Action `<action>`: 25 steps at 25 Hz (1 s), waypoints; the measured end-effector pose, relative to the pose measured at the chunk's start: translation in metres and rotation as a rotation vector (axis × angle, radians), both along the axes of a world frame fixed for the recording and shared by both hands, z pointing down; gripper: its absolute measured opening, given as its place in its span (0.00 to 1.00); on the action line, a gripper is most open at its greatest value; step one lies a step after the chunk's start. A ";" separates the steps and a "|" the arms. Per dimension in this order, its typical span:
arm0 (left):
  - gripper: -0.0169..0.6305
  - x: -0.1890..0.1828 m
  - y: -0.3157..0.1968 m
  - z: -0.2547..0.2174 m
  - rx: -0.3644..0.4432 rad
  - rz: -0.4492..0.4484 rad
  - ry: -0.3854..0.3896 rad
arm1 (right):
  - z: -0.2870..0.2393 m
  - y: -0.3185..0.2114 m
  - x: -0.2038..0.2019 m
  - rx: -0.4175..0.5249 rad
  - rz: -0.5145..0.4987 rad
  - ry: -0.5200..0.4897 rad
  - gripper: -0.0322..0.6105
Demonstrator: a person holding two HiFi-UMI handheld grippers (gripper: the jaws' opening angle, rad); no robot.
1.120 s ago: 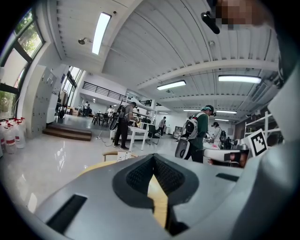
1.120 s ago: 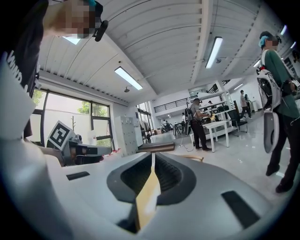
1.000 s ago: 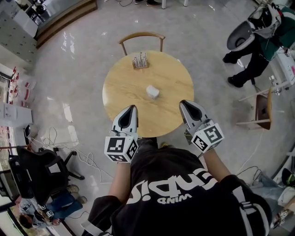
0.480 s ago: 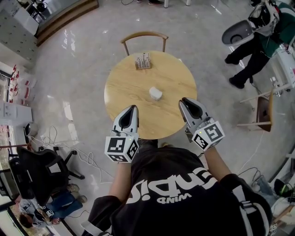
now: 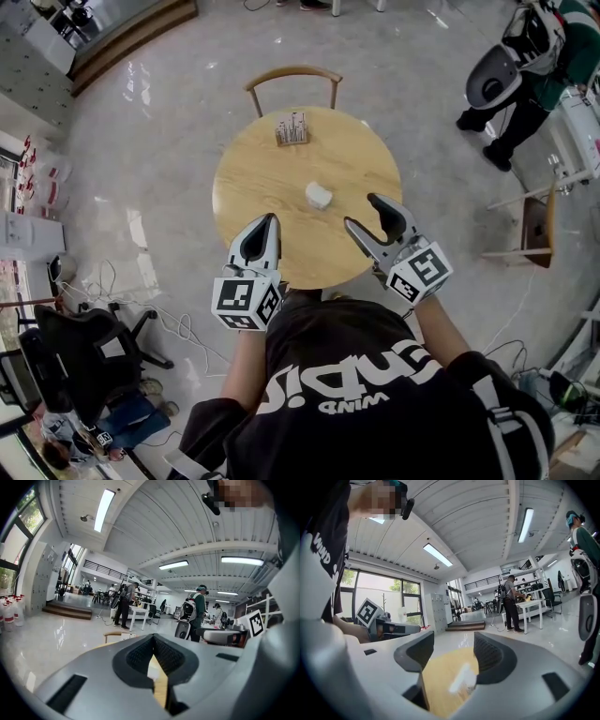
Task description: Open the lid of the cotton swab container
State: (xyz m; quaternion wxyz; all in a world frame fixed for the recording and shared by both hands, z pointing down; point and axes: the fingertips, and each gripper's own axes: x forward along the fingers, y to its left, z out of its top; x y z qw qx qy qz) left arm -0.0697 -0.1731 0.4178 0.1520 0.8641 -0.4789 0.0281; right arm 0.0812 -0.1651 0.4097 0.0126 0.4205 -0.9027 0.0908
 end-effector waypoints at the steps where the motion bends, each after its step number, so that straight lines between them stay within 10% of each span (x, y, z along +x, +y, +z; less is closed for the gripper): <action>1: 0.04 0.001 -0.002 0.000 0.000 0.002 0.001 | -0.001 -0.002 -0.001 0.003 -0.002 -0.001 0.43; 25: 0.04 0.005 -0.032 0.009 -0.020 0.015 -0.012 | 0.044 -0.049 -0.026 -0.036 -0.103 0.059 0.53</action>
